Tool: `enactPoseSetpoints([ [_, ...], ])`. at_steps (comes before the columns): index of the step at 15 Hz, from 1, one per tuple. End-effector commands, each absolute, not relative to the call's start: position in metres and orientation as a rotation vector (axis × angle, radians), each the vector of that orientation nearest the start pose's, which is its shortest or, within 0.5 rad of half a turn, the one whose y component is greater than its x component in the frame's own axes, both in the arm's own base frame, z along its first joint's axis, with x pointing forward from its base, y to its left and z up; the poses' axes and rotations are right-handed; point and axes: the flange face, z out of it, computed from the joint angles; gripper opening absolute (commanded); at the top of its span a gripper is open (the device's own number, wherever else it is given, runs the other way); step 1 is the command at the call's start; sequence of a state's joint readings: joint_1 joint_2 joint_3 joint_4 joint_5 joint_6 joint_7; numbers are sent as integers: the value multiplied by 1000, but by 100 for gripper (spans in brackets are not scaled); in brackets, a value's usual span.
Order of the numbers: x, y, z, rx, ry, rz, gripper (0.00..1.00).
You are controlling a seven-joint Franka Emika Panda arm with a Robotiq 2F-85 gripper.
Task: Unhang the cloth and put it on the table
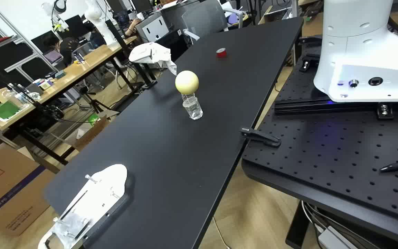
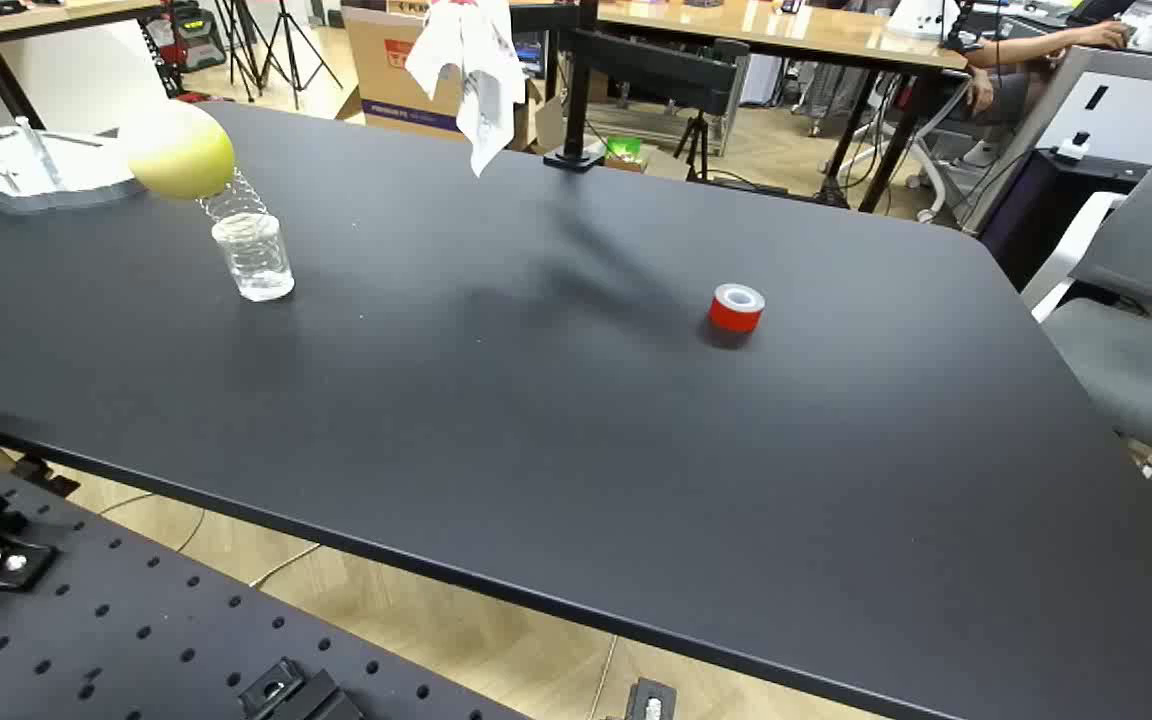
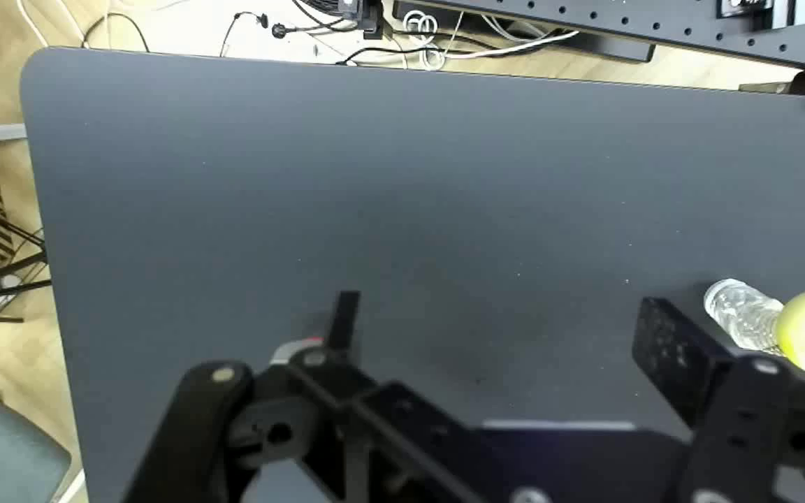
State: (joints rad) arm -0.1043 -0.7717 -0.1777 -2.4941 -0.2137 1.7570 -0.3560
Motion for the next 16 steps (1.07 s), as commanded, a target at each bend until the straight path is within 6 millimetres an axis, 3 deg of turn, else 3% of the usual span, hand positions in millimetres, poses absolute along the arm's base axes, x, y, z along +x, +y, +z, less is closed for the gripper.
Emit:
enactPoseSetpoints([
  [1,306,-117,533,-3222,-256,-1,100],
  [11,306,-117,533,-3223,-257,-2,100],
  [16,342,-89,513,-3275,-361,-235,100],
])
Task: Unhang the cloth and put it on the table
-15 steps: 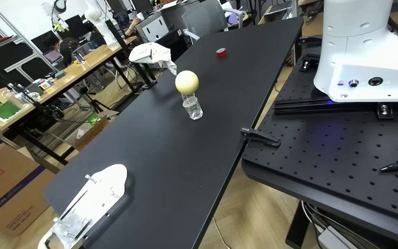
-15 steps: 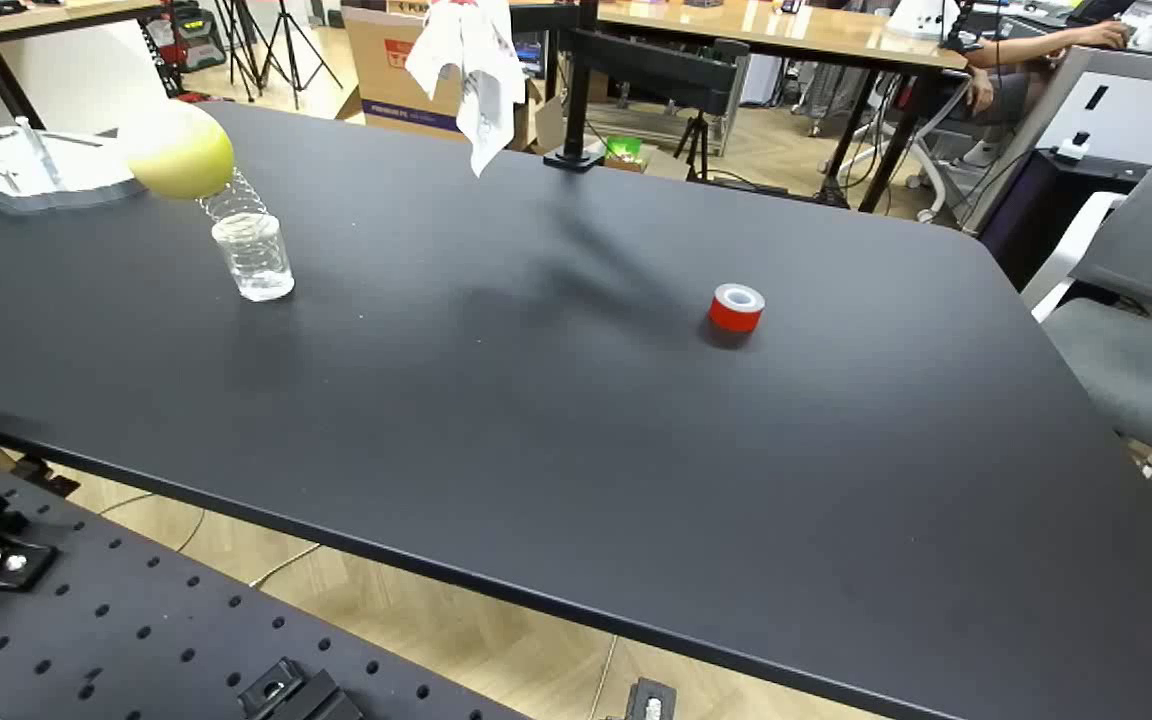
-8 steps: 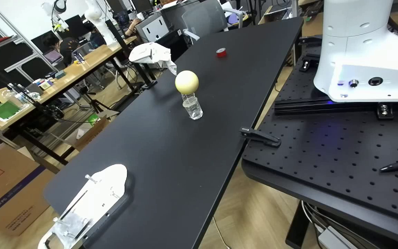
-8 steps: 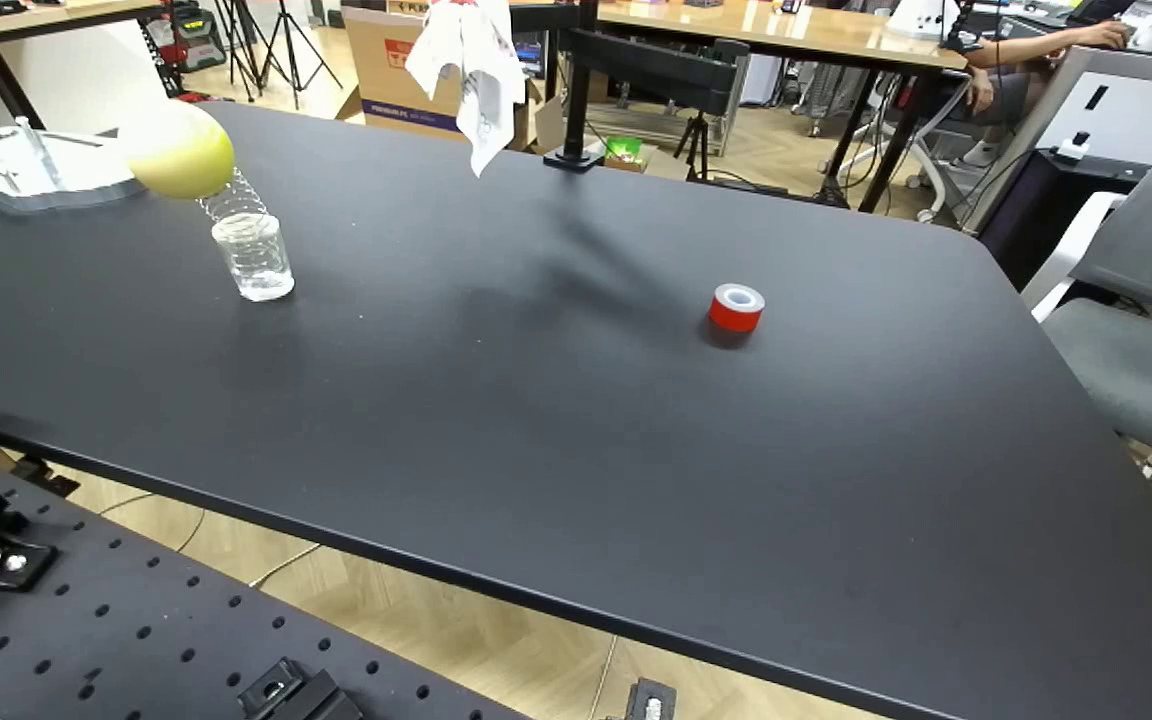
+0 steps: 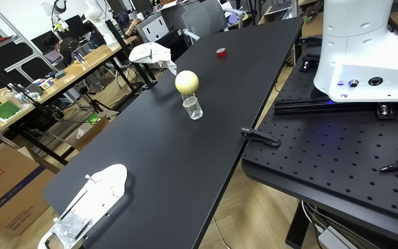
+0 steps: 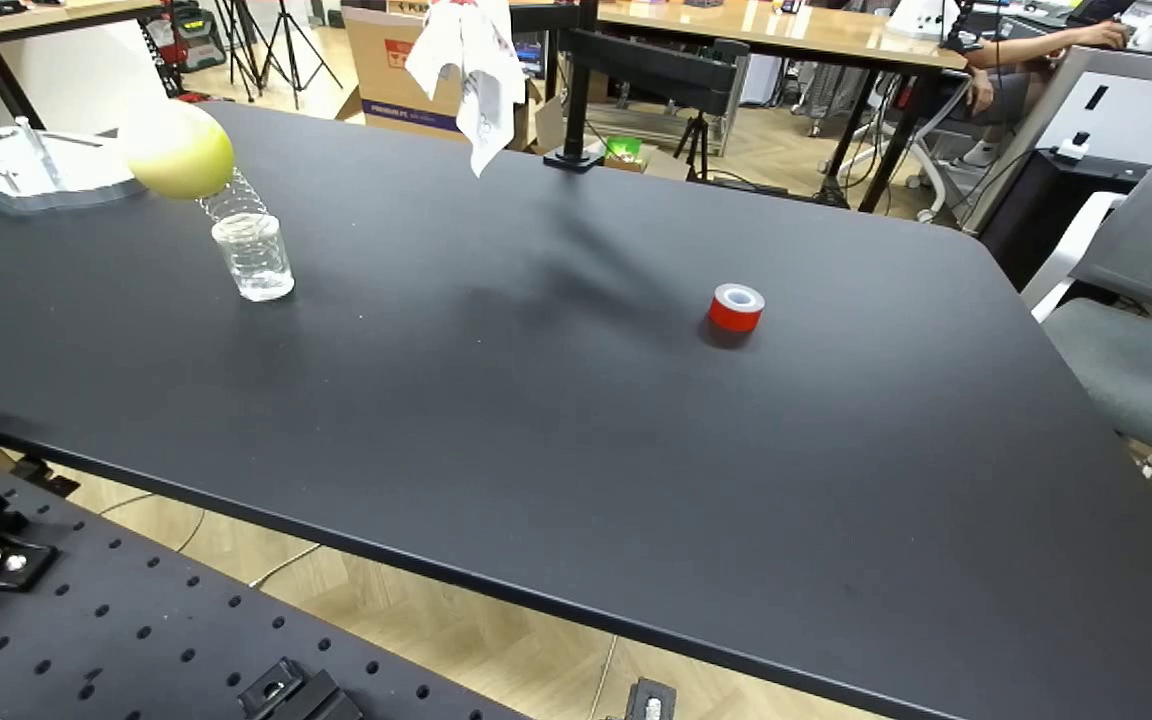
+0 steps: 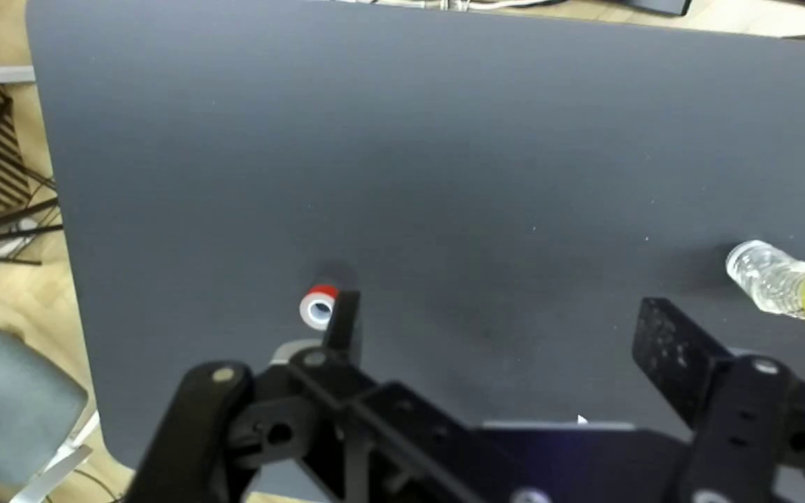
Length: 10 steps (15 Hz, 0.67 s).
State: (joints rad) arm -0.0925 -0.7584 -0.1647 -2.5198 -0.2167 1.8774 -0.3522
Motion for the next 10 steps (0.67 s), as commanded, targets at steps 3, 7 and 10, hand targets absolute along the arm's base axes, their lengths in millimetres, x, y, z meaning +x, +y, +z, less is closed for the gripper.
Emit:
enactPoseSetpoints([
  [3,373,-59,488,-3252,-506,-322,100],
  [7,418,-18,462,-3165,-692,-320,100],
  [10,450,1,449,-3092,-761,-261,100],
])
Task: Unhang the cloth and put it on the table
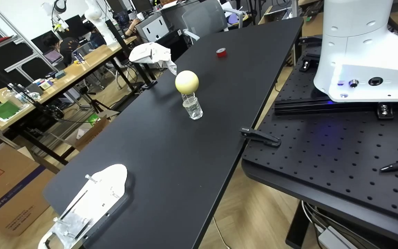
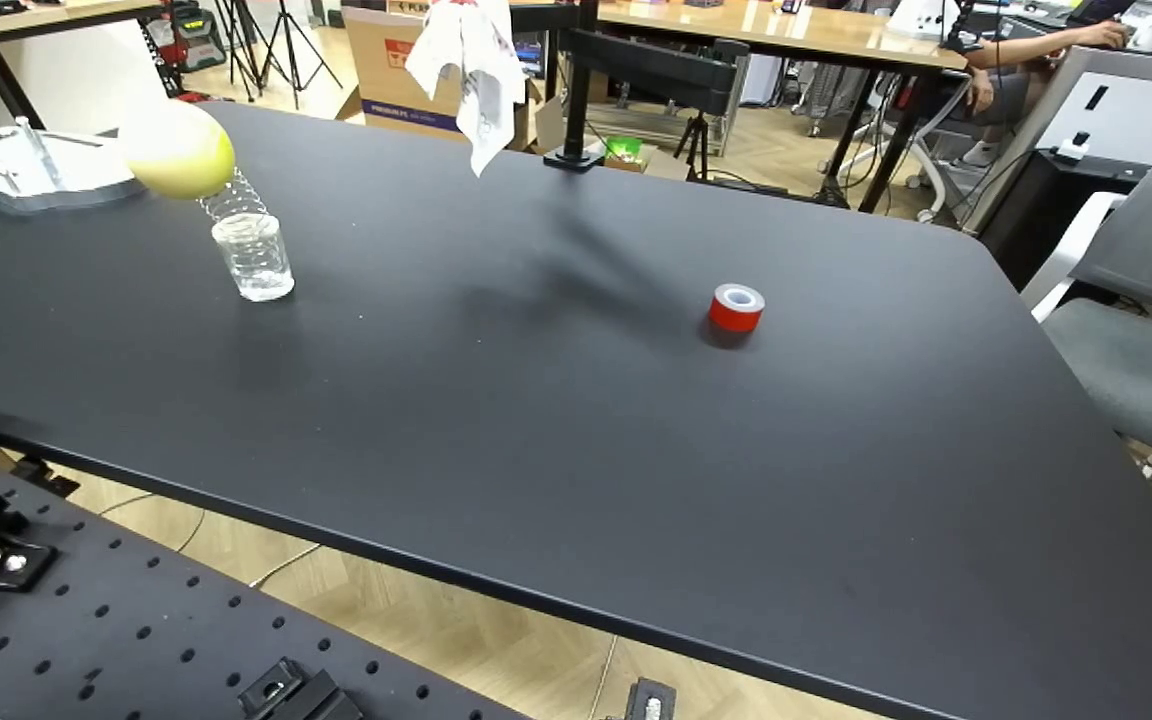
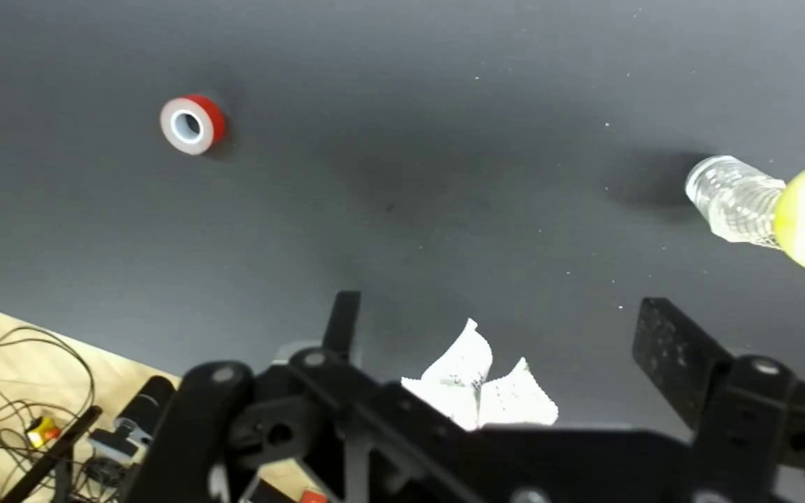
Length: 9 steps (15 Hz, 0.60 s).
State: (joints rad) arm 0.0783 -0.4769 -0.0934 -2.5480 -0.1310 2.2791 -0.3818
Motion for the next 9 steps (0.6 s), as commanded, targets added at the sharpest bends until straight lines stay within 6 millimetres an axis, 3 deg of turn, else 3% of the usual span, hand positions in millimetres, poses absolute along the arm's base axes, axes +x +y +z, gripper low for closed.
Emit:
enactPoseSetpoints([
  [1,452,4,452,-3068,-777,-218,100],
  [2,432,1,446,-3105,-755,-266,100],
  [6,450,5,444,-3083,-780,-221,100],
  [9,473,4,441,-3145,-578,-348,100],
])
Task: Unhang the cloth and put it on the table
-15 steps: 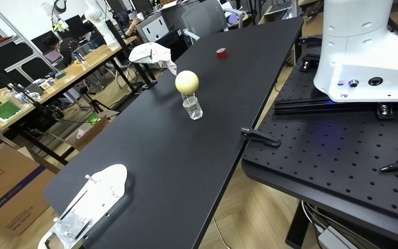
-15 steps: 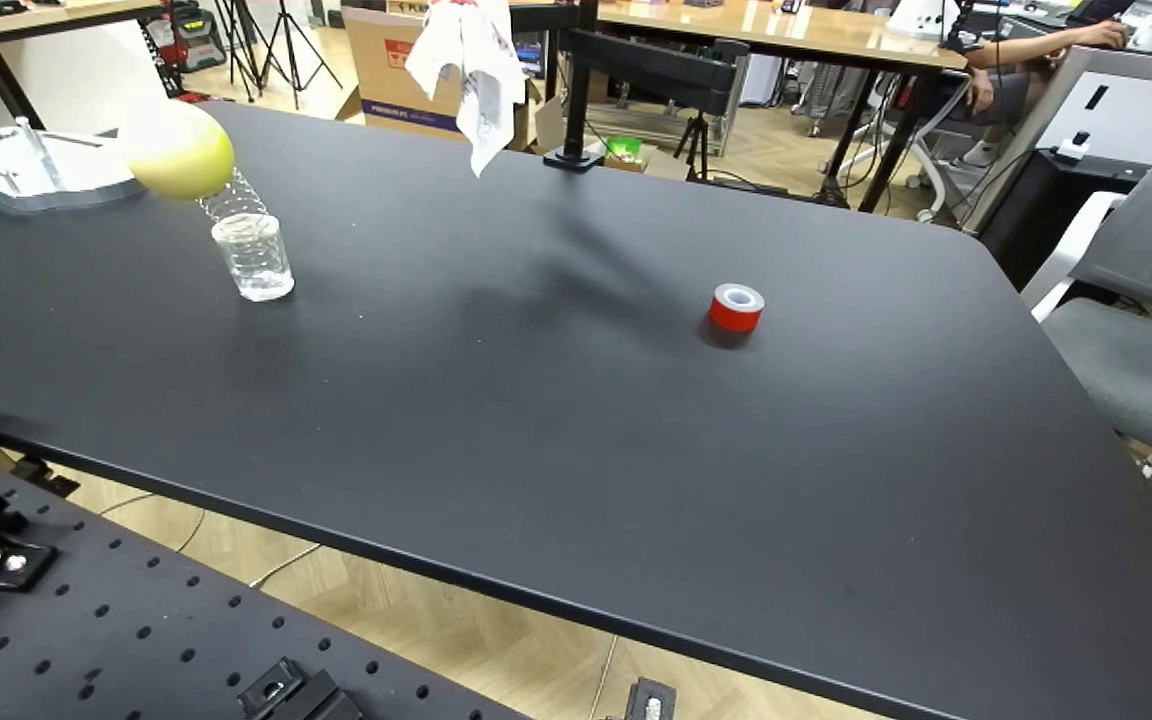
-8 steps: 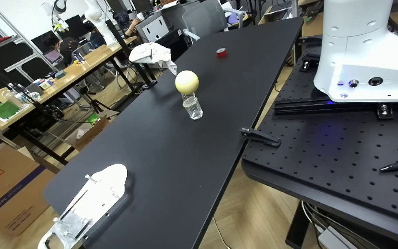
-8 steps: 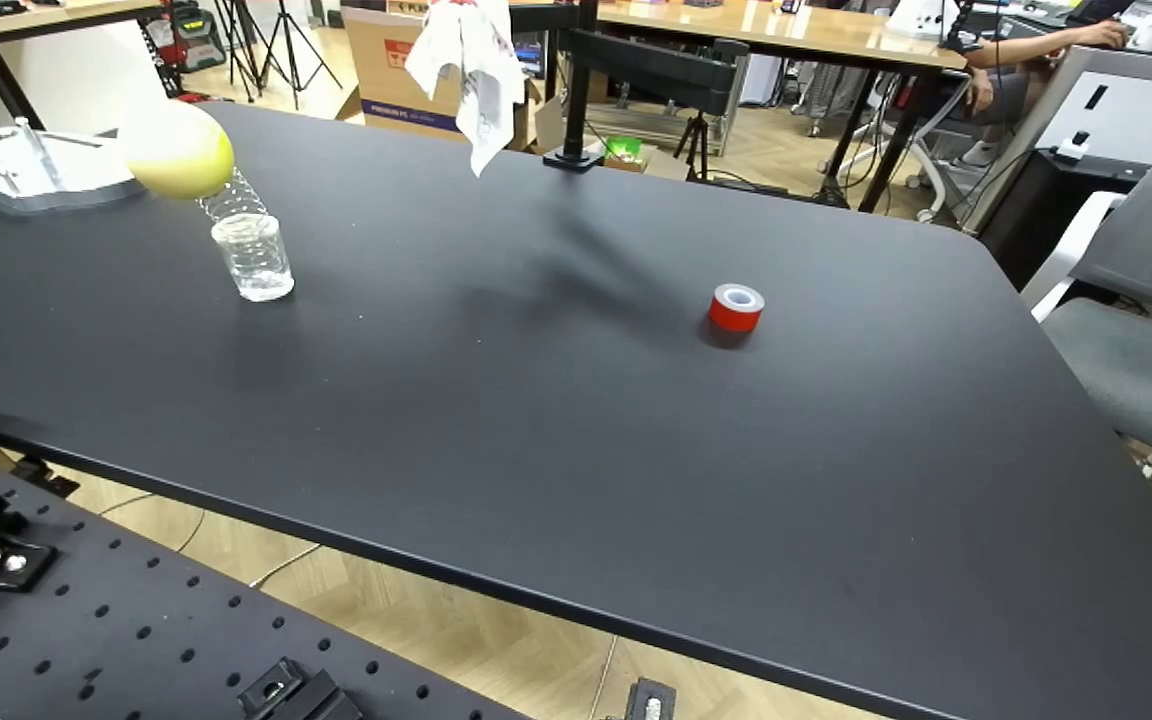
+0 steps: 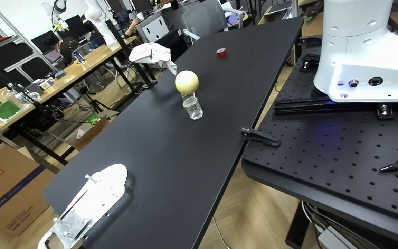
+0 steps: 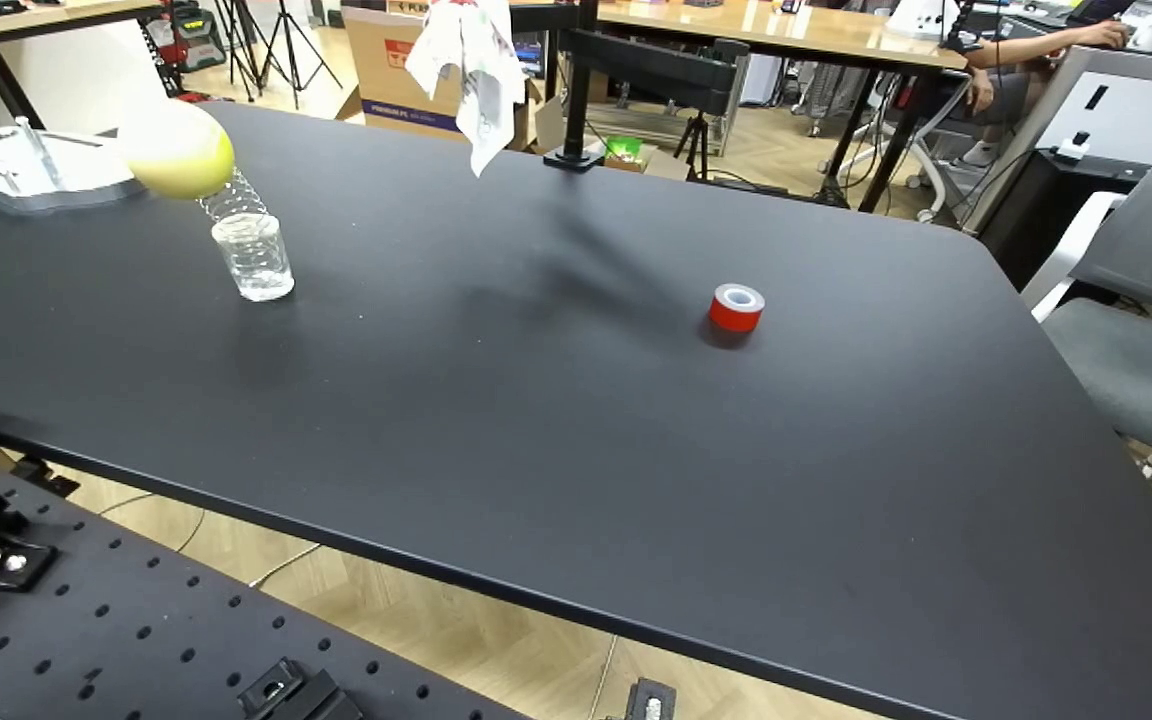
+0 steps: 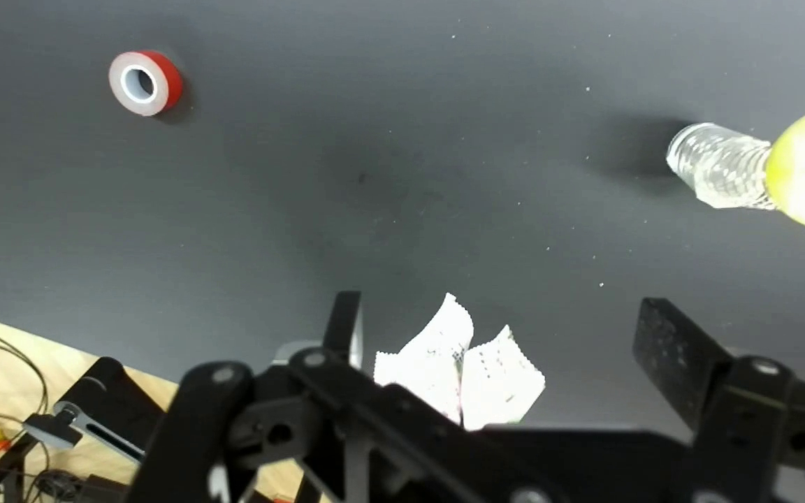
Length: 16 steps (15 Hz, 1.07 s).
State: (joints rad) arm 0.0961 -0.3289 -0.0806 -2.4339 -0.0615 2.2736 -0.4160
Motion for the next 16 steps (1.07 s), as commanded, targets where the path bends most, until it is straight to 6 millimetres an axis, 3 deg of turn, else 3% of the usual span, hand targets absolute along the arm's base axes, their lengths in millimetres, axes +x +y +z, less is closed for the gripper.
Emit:
enactPoseSetpoints([
  [1,486,2,440,-3147,-496,-414,100],
  [4,521,1,429,-3177,-370,-569,100],
  [8,557,15,406,-3197,-352,-542,100],
  [16,581,73,390,-3137,-499,-447,100],
])
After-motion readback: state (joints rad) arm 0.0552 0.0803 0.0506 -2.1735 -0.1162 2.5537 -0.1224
